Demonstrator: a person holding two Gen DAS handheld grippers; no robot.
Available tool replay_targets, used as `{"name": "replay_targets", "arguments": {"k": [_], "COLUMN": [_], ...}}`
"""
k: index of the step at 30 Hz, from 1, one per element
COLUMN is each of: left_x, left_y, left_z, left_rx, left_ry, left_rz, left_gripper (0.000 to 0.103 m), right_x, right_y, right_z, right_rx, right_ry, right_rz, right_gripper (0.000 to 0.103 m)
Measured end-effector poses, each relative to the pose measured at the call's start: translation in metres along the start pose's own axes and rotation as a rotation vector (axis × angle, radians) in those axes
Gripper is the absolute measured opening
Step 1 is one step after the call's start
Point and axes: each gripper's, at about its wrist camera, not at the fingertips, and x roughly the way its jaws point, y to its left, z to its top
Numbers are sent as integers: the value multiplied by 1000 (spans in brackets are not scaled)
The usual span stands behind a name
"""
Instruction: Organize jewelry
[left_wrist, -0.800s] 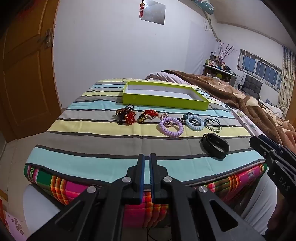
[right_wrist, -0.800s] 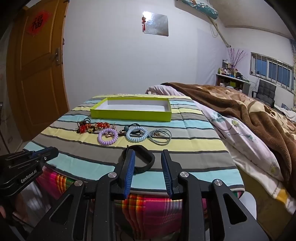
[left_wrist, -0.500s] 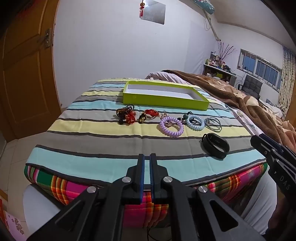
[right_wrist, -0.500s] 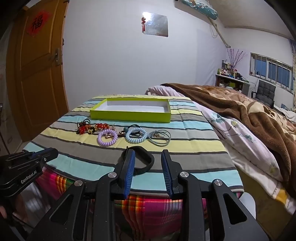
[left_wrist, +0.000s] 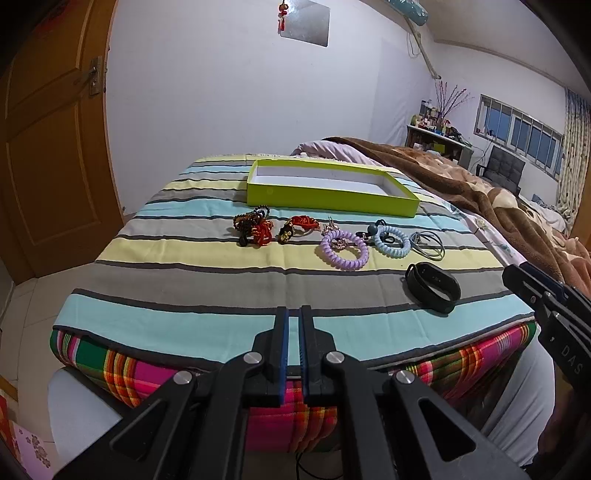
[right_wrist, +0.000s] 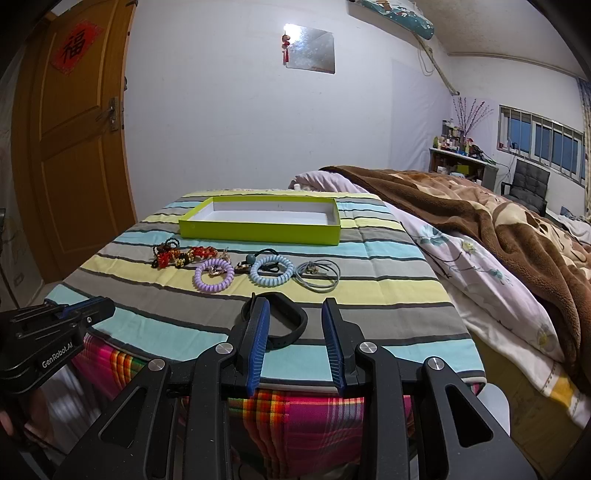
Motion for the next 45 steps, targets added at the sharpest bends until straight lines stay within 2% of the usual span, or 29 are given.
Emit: {"name": "replay_targets", "arguments": {"k": [45], "left_x": [0], "left_y": [6], "left_z": [0], "left_rx": [-14], "left_ry": [11], "left_rz": [-7], "left_gripper": [6], "right_x": [0], "right_y": [0], "right_z": [-1], "right_rx": [3], "right_ry": [0], "right_rz": [-2], "right_gripper": [30]}}
